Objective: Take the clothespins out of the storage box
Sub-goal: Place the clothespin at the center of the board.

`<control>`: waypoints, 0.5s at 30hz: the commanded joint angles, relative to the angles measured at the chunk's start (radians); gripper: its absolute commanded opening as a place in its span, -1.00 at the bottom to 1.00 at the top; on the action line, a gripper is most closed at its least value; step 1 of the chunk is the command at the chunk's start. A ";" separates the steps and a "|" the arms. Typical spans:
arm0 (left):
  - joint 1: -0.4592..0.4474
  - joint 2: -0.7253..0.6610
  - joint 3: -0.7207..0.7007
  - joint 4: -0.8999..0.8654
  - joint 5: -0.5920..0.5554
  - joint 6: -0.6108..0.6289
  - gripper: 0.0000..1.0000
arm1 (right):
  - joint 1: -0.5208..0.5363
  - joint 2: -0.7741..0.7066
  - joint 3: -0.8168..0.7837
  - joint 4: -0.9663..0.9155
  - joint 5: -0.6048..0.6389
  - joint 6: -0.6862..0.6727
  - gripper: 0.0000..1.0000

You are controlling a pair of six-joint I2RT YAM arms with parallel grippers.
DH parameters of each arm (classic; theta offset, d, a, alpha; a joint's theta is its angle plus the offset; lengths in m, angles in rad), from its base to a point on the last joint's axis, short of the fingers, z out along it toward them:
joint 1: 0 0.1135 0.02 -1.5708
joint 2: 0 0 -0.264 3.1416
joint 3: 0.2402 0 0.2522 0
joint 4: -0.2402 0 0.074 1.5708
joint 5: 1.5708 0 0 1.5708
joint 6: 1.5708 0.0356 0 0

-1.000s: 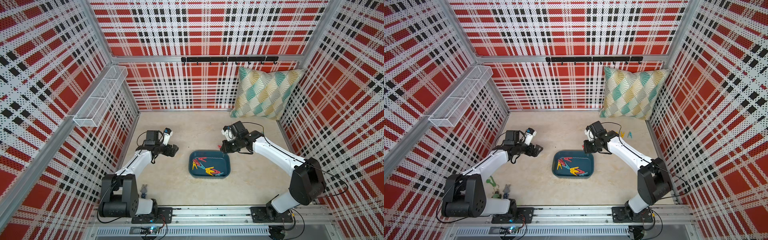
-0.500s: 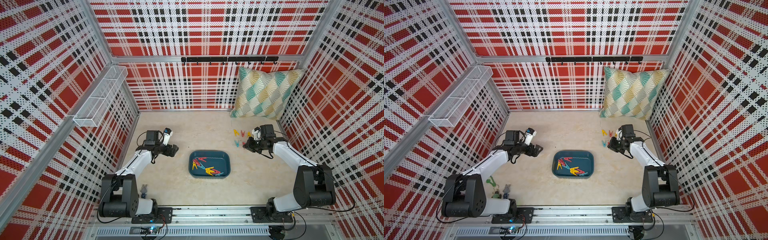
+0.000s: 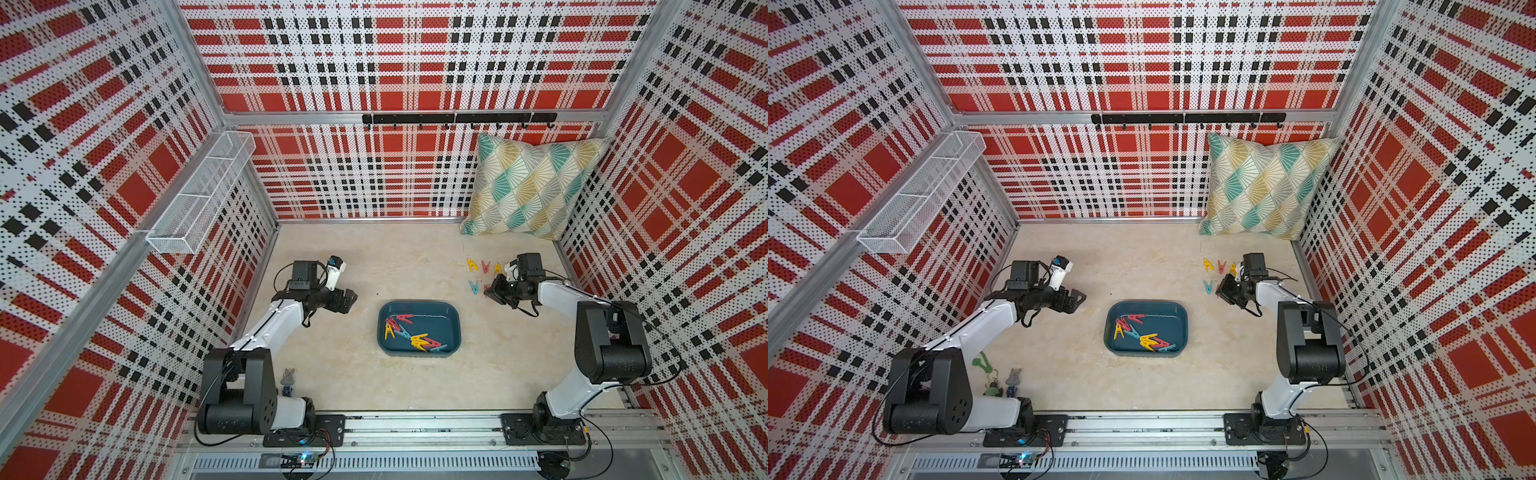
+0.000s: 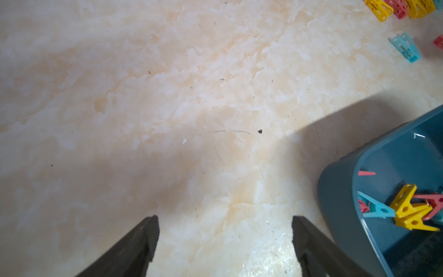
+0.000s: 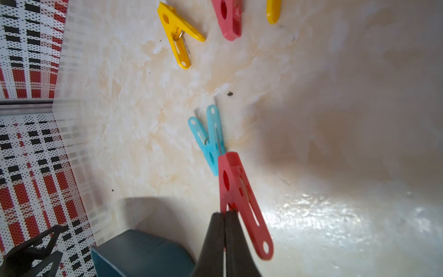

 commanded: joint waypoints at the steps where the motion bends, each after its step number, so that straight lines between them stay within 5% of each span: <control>1: 0.011 -0.017 -0.006 0.013 0.012 0.002 0.85 | -0.008 0.039 0.036 0.052 0.010 0.027 -1.00; 15: 0.014 -0.015 -0.007 0.012 0.015 0.003 0.85 | -0.016 0.130 0.068 0.082 0.030 0.044 -0.85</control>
